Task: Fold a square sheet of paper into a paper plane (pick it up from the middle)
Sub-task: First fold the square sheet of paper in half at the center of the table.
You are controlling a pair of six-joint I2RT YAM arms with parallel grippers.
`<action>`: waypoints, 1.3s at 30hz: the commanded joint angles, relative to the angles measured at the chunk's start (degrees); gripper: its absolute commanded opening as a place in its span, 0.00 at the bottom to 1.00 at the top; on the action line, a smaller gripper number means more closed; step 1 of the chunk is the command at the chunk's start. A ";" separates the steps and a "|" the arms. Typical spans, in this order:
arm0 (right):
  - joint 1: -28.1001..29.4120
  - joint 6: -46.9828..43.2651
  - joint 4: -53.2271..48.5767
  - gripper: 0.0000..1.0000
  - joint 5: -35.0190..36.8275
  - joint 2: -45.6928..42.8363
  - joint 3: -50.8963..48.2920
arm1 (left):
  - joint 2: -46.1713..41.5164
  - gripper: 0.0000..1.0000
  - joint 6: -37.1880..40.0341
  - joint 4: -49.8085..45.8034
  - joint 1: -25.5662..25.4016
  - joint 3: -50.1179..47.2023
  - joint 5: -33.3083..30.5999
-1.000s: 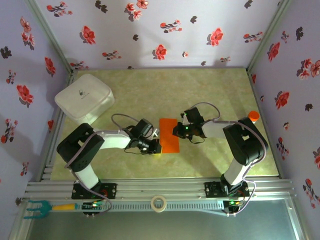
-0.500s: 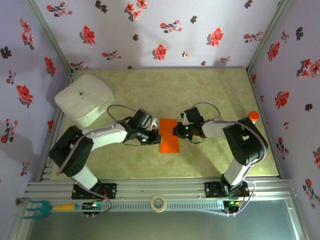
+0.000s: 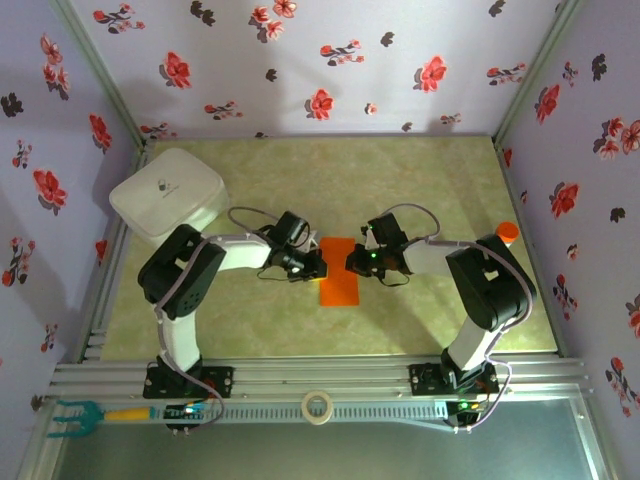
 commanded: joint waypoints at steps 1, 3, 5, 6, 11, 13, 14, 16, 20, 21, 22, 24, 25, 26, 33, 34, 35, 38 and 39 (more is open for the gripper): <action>-0.52 -1.37 -10.00 0.00 6.21 3.25 -2.12 | 1.30 0.03 -0.02 -0.03 0.31 -2.37 -0.75; -0.50 -1.47 -10.01 0.00 6.21 3.23 -2.01 | 0.36 0.03 -1.23 0.04 0.30 -4.02 -1.17; -0.52 -2.12 -9.87 0.00 5.42 3.37 -1.64 | -1.14 0.03 -1.85 -0.46 0.15 -4.88 -1.26; -0.52 -2.56 -9.81 0.00 5.20 3.31 -1.52 | -2.01 0.03 -1.99 -0.57 0.07 -5.03 -1.26; -0.52 -4.20 -9.42 0.00 3.46 3.80 -0.52 | -6.84 0.04 -1.41 -3.26 0.38 -2.02 -1.89; -0.52 -5.01 -10.31 0.00 3.13 4.44 0.29 | -7.00 0.04 -1.30 -2.87 0.81 -0.41 -1.20; -0.52 -5.13 -10.44 0.00 3.28 4.67 0.50 | -6.71 0.05 -1.10 -2.61 1.02 0.51 -0.80; -0.52 -5.22 -10.31 0.00 2.97 4.88 0.58 | -5.55 0.06 -0.50 -2.57 1.68 2.31 -0.30; -0.52 -5.18 -10.70 0.00 3.13 4.87 0.71 | -1.27 0.06 -0.10 -2.03 2.68 5.44 1.97; -0.51 -5.17 -10.71 0.00 3.29 4.85 0.68 | -0.30 0.06 0.04 -1.83 2.83 5.81 2.07; -0.52 -5.12 -10.71 0.00 3.31 4.85 0.69 | 0.45 0.06 -0.08 -1.49 2.93 5.95 2.27; -0.52 -5.09 -10.88 0.00 3.41 4.81 0.74 | 1.92 0.06 -0.18 -1.11 3.11 5.96 2.67; -0.52 -5.09 -10.94 0.00 3.48 4.84 0.76 | 2.26 0.06 -0.21 -0.98 3.10 5.67 2.88; -0.52 -5.15 -11.05 0.00 3.57 4.78 0.81 | 2.42 0.06 -0.21 -0.72 3.12 5.02 2.93; -0.47 -4.97 -11.51 0.00 4.01 4.76 0.94 | 2.97 0.05 1.39 -2.01 3.30 0.27 -0.85; -0.52 -4.91 -11.67 0.00 4.12 4.75 0.99 | 2.91 0.06 1.77 -2.62 3.30 -0.05 -1.53; -0.52 -4.96 -11.61 0.00 4.11 4.75 0.95 | 2.79 0.06 2.17 -3.38 3.38 -0.11 -2.18; -0.52 -5.01 -11.72 0.00 4.09 4.94 1.07 | 1.38 0.06 2.32 -4.44 3.34 0.39 -2.38; -0.52 -4.99 -11.76 0.00 4.03 4.86 1.08 | 0.37 0.06 2.21 -4.88 3.25 0.83 -2.29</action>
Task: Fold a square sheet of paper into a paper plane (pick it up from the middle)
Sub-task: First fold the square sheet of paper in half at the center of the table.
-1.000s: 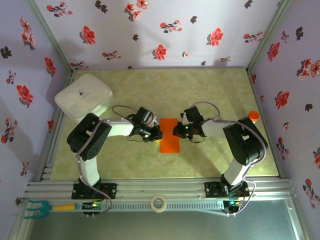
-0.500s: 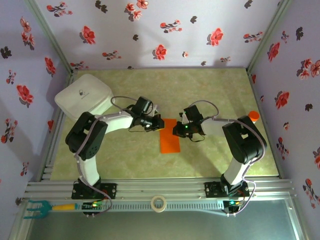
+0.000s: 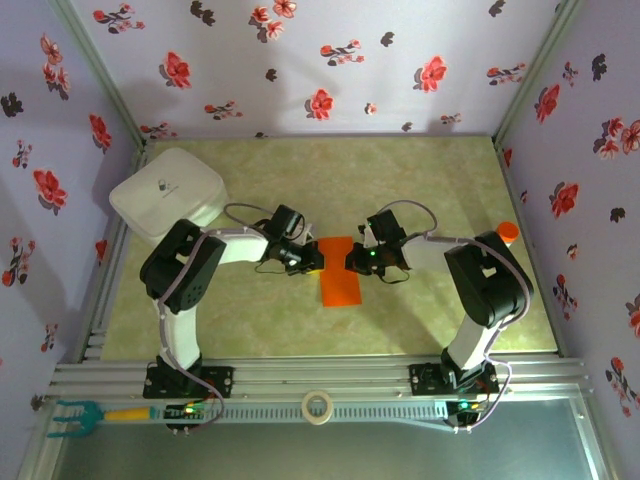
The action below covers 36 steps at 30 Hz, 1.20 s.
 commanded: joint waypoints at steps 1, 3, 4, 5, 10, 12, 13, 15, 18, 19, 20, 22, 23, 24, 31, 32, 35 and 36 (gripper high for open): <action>-0.26 -0.92 -8.59 0.00 5.36 3.42 -1.58 | -2.42 0.06 1.82 -5.68 0.30 -0.74 -2.97; -0.26 -0.84 -8.84 0.00 5.60 3.18 -1.59 | -4.79 0.06 1.44 -5.98 0.10 -0.08 -2.39; -0.26 -0.80 -8.90 0.00 5.69 3.07 -1.57 | -5.63 0.06 1.05 -5.81 0.01 0.02 -2.07; -0.26 -0.66 -9.01 0.00 5.72 2.99 -1.52 | -6.23 0.05 0.65 -5.32 -0.21 0.12 -1.50; -0.26 -0.28 -9.60 0.00 6.24 2.87 -1.26 | -5.43 0.03 -2.36 -0.48 -1.31 -0.90 3.09; -0.26 -0.27 -9.71 0.00 6.15 2.76 -1.10 | -4.33 0.03 -2.51 -0.18 -1.66 -1.02 3.80; -0.25 -0.26 -9.71 0.00 6.22 2.73 -1.09 | -3.90 0.03 -2.49 -0.13 -1.86 -1.15 3.63; -0.26 -0.22 -9.80 0.00 6.41 2.62 -1.22 | -2.89 0.03 -2.69 0.60 -2.16 -1.67 3.79; -0.26 -0.13 -9.83 0.00 6.72 2.57 -1.46 | -1.52 0.03 -2.69 1.26 -2.65 -2.19 3.70; -0.26 -0.13 -9.80 0.00 6.81 2.61 -1.49 | -1.13 0.03 -2.61 1.40 -2.73 -2.34 3.58; -0.26 -0.07 -9.95 0.00 6.87 2.68 -1.48 | -0.65 0.03 -2.49 1.11 -2.73 -2.43 3.23; -0.26 -0.08 -10.07 0.00 6.99 2.60 -1.42 | -0.16 0.03 -1.64 0.00 -2.72 -2.60 1.89; -0.26 -0.03 -10.09 0.00 6.99 2.48 -1.59 | 0.01 0.03 -1.25 -0.54 -2.67 -2.69 1.20; -0.26 0.01 -10.00 0.00 7.05 2.46 -1.63 | 0.22 0.03 -0.63 -0.99 -2.71 -2.78 0.67; -0.34 -0.15 -10.26 0.00 7.12 2.38 -1.50 | -2.98 0.04 0.18 -4.07 -2.22 -1.12 -1.14; -0.33 -0.21 -10.22 0.00 7.06 2.36 -1.53 | -3.86 0.04 0.01 -4.29 -2.05 -0.43 -1.17; -0.43 -0.20 -10.00 0.00 6.89 2.50 -1.59 | -4.35 0.04 -0.61 -3.65 -0.73 1.61 0.90; -0.43 -0.21 -9.97 0.00 6.80 2.60 -1.52 | -3.80 0.05 -0.65 -3.52 -0.33 2.38 1.55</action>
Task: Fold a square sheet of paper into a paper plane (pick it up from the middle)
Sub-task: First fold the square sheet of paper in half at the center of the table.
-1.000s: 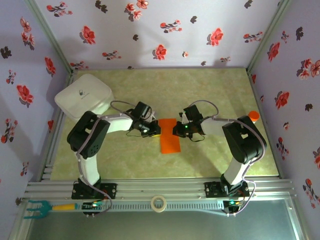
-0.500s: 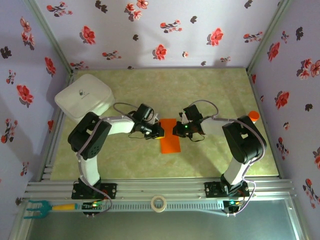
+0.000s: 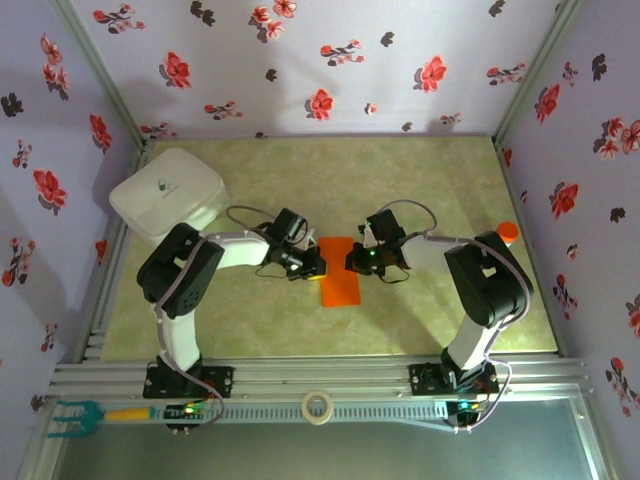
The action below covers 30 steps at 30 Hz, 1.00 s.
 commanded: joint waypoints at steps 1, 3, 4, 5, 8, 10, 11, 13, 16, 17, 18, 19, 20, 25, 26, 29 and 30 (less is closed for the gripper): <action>-0.45 -0.16 -8.97 0.00 6.34 2.62 -1.93 | -1.02 0.05 0.76 -1.25 1.62 3.63 1.17; -0.45 -0.31 -9.11 0.00 6.39 2.64 -1.79 | 0.76 0.05 1.19 -1.85 2.01 5.22 2.02; -0.45 -0.30 -9.23 0.00 6.50 2.63 -1.69 | 1.70 0.05 1.23 -1.74 2.18 5.96 2.44; -0.45 -0.20 -9.16 0.00 6.55 2.56 -1.76 | 2.49 0.05 1.17 -1.44 2.42 6.26 2.61; -0.44 -0.16 -8.98 0.00 6.32 2.71 -1.83 | 4.66 0.05 0.59 -0.07 3.12 6.99 2.27; -0.45 -0.25 -9.06 0.00 6.38 2.72 -1.74 | 6.06 0.05 0.89 -0.71 3.25 7.54 1.13; -0.45 -0.24 -9.06 0.00 6.31 2.67 -1.72 | 6.42 0.04 0.89 -0.52 3.27 7.35 0.96; -0.44 -0.29 -9.06 0.00 6.32 2.63 -1.81 | 7.14 0.04 0.40 0.56 3.26 6.33 0.65; -0.46 -0.24 -9.06 0.00 6.32 2.67 -1.83 | 7.65 0.04 0.45 0.28 3.35 5.20 -0.49; -0.41 -0.16 -9.04 0.00 6.32 2.64 -1.77 | 7.62 0.04 0.68 -0.23 3.39 5.09 -0.94; -0.45 -0.16 -9.06 0.00 6.34 2.61 -1.84 | 7.74 0.04 0.82 -0.90 3.48 5.09 -1.31; -0.45 -0.19 -9.11 0.00 6.28 2.47 -1.85 | 7.62 0.04 0.82 -1.23 3.60 5.17 -1.32; -0.45 -0.23 -9.15 0.00 6.23 2.42 -1.76 | 7.29 0.04 0.76 -1.33 3.64 5.38 -1.16; -0.45 -0.29 -9.21 0.00 6.31 2.40 -1.68 | 5.35 0.05 1.15 -3.58 3.79 9.57 -0.13; -0.41 -0.29 -9.28 0.00 6.30 2.50 -1.58 | 5.39 0.05 1.29 -3.97 3.94 10.60 0.19; -0.45 -0.29 -9.19 0.00 6.22 2.54 -1.59 | 6.79 0.05 2.37 -5.73 4.21 13.56 1.14; -0.45 -0.28 -9.14 0.00 6.22 2.53 -1.59 | 7.55 0.05 2.81 -6.11 4.31 14.37 1.47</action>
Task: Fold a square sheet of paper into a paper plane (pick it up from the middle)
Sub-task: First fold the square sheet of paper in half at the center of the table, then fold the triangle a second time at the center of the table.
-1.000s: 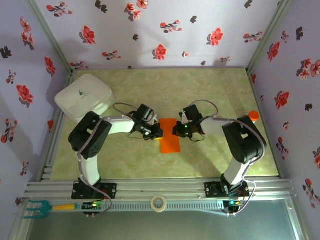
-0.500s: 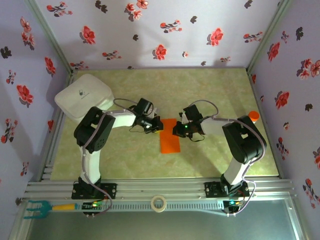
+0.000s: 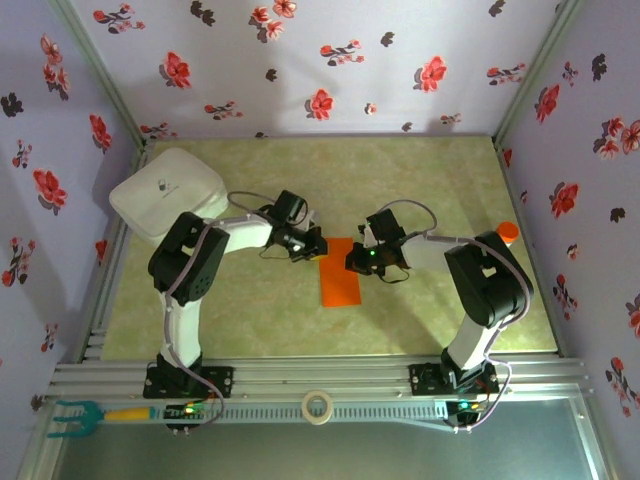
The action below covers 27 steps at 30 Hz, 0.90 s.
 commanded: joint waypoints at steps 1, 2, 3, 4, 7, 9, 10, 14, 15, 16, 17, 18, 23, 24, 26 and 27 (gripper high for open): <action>-0.43 -0.31 -8.58 0.00 6.18 2.49 -1.92 | 1.79 0.05 2.81 -3.20 0.77 3.85 0.68; -0.43 -0.21 -8.43 0.00 6.07 2.47 -1.96 | 2.68 0.06 3.38 -3.93 0.85 4.56 0.52; -0.42 -0.16 -8.38 0.00 5.99 2.55 -1.88 | 3.75 0.05 3.73 -4.49 1.03 5.19 0.50; -0.43 -0.12 -8.38 0.00 5.98 2.54 -1.94 | 4.53 0.05 3.71 -4.36 1.27 5.43 0.30; -0.43 -0.08 -8.29 0.00 6.02 2.16 -1.98 | 5.96 0.05 3.31 -3.25 1.80 5.85 0.11; -0.43 -0.14 -8.36 0.00 6.00 1.68 -2.20 | 6.81 0.05 3.48 -3.53 2.09 6.06 -0.13; -0.43 0.01 -8.21 0.00 5.94 1.52 -2.28 | 6.97 0.05 3.48 -3.63 2.11 5.94 -0.41; -0.39 1.32 -6.11 0.00 3.94 0.33 -2.74 | 7.35 0.05 3.76 -3.72 2.20 4.89 -1.08; -0.37 2.22 -4.81 0.02 2.93 -0.26 -2.87 | 7.43 0.05 3.75 -3.59 2.20 4.61 -1.07; -0.38 3.26 -3.68 0.05 1.98 -0.95 -2.93 | 7.43 0.05 3.70 -3.33 2.26 4.20 -1.08; -0.34 4.41 -2.56 0.10 1.14 -2.04 -2.95 | 7.50 0.04 3.49 -2.97 2.26 3.84 -1.08; -0.25 5.67 -1.79 0.14 0.70 -3.67 -3.10 | 7.58 0.04 3.46 -2.85 2.29 3.58 -1.08; -0.25 10.82 -5.27 0.30 6.37 -14.64 -5.60 | 7.35 0.04 3.39 -2.98 2.29 3.43 -0.90; -0.26 12.22 -6.24 0.34 7.61 -16.84 -6.70 | 7.30 0.04 3.43 -2.93 2.29 3.40 -0.82; -0.26 14.59 -7.37 0.39 8.31 -19.91 -8.95 | 7.30 0.04 3.22 -2.80 2.25 3.54 -0.59; -0.26 15.40 -7.78 0.40 7.68 -21.04 -10.06 | 7.21 0.04 3.08 -2.60 2.27 3.54 -0.36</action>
